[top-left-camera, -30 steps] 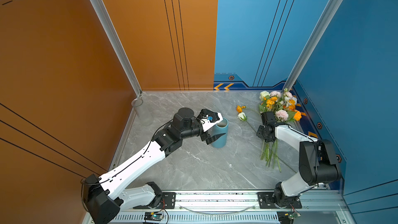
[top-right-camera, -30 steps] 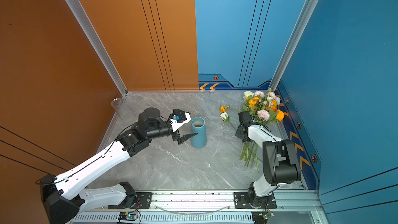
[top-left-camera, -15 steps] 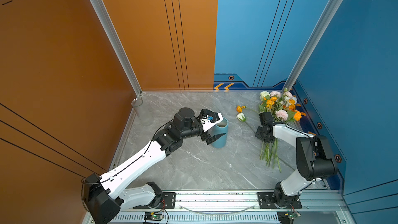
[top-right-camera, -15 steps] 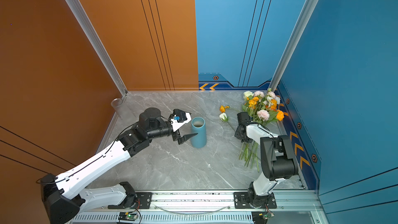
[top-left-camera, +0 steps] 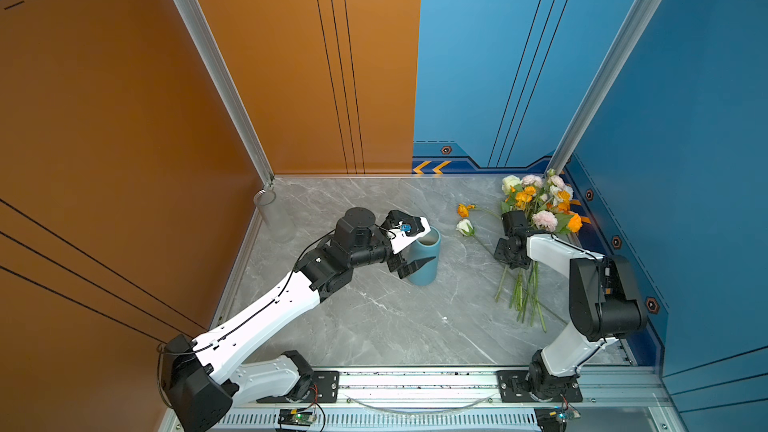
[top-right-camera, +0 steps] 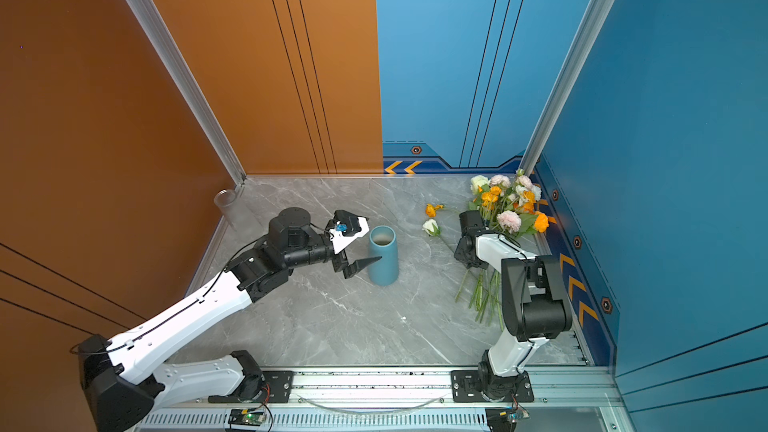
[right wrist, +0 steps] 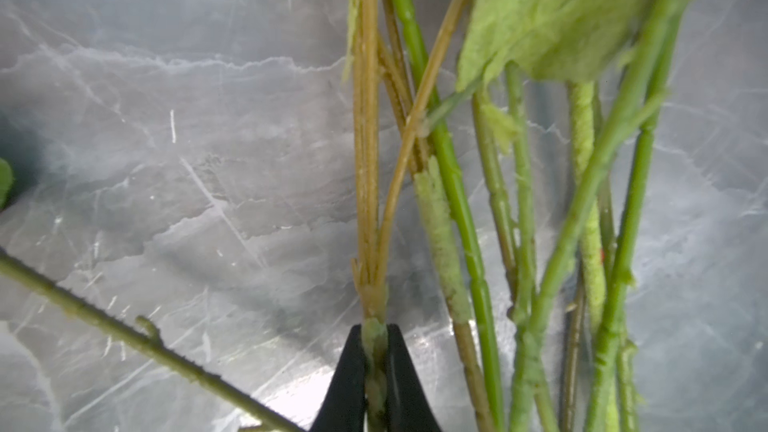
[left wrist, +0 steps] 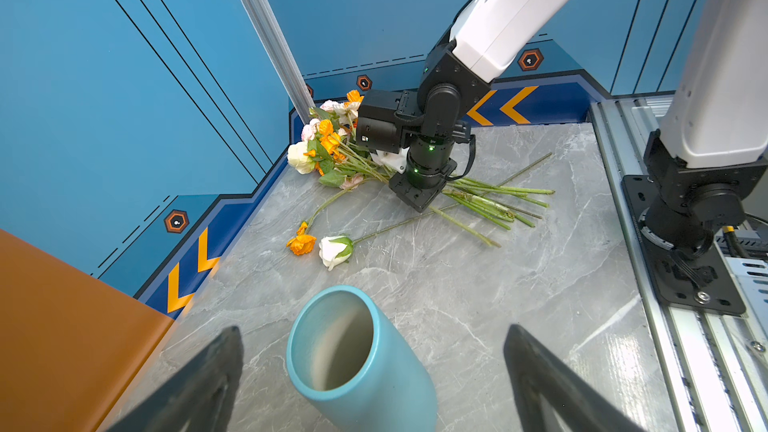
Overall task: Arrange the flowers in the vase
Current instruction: 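Lift the orange poppies with the right gripper and carry them over the vase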
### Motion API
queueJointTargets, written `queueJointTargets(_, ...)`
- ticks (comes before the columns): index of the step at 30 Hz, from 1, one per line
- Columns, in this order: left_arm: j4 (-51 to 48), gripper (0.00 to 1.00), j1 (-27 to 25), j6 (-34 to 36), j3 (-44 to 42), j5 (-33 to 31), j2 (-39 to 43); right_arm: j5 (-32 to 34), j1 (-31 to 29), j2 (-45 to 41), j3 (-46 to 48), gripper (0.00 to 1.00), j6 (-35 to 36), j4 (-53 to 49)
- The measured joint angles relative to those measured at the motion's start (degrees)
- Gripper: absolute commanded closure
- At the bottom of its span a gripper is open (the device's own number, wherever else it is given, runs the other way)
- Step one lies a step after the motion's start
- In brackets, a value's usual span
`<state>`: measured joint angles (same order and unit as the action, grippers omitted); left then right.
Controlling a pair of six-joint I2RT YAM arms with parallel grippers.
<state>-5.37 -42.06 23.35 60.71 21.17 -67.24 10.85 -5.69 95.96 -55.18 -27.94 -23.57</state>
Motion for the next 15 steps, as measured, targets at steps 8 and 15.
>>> queueJointTargets(8, 0.00, 0.02, 0.00, 0.00, 0.00, 0.00, 0.00, 2.40, -1.75, -3.65, -0.94, 1.00, 0.96, -0.44)
queueJointTargets(15, 0.00, 0.02, 0.00, 0.00, 0.00, 0.00, 0.00, 3.39, -3.87, -6.67, -0.94, 1.00, 2.67, -0.59)
